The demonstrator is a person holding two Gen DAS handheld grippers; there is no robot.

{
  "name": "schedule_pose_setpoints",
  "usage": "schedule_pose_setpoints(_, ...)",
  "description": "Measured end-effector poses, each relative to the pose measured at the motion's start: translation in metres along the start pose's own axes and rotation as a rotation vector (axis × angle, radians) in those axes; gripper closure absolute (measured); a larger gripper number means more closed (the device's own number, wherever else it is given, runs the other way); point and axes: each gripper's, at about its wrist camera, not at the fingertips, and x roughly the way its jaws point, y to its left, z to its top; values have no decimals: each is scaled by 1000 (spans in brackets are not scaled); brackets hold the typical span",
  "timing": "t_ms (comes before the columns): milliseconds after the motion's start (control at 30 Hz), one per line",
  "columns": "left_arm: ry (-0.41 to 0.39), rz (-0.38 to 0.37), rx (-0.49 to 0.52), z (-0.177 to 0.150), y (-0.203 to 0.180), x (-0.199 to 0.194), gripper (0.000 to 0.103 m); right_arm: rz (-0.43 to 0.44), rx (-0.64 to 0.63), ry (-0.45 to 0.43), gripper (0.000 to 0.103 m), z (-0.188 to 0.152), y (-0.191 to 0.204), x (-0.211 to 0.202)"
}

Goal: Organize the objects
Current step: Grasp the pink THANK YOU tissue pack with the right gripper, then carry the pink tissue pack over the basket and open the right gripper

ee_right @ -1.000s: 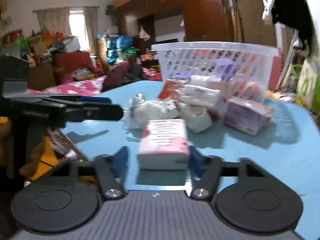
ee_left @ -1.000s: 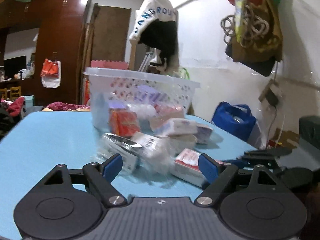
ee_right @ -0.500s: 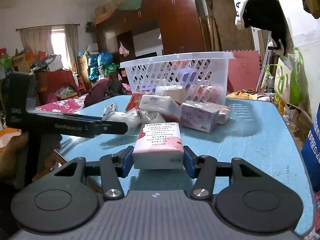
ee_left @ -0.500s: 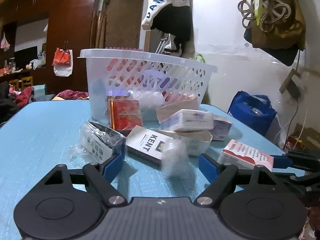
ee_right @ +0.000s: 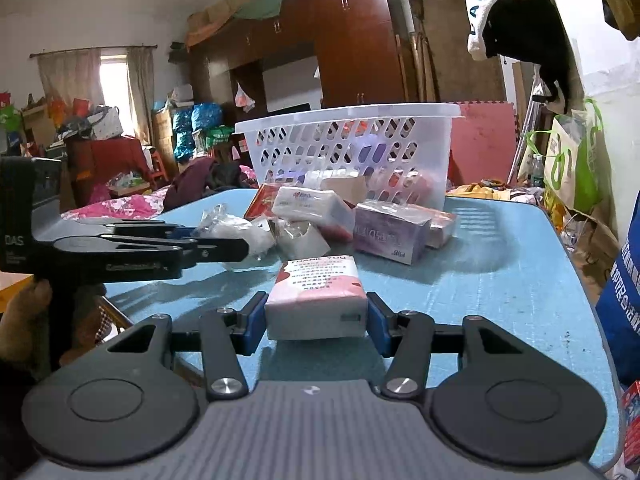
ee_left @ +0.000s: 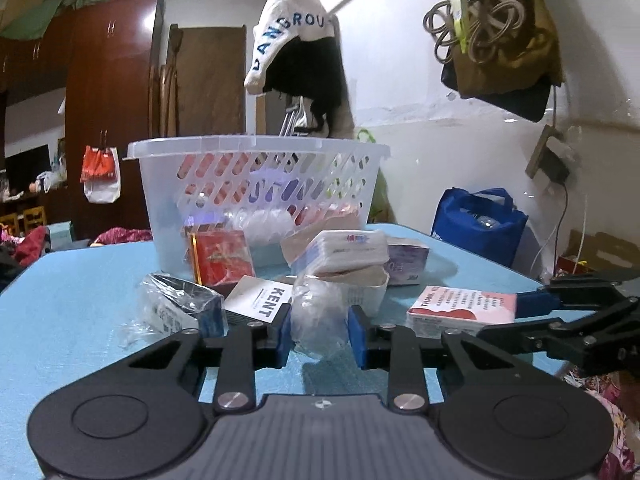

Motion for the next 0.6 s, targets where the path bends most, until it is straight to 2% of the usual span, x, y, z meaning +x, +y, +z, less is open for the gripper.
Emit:
schedule_pose_setpoints(133, -31, -23, -30, 3, 10, -14, 70, 1, 4, -32, 48, 4, 1, -9)
schedule_pose_setpoints(367, -115, 4, -84, 19, 28, -33, 70, 30, -16, -137, 48, 25, 4, -27)
schedule_pose_setpoints(500, -165, -5, -103, 48, 41, -39, 70, 27, -56, -206, 48, 61, 7, -24)
schedule_pose_setpoints(600, -210, 18, -105, 88, 49, -35, 70, 36, -88, -262, 48, 106, 7, -11)
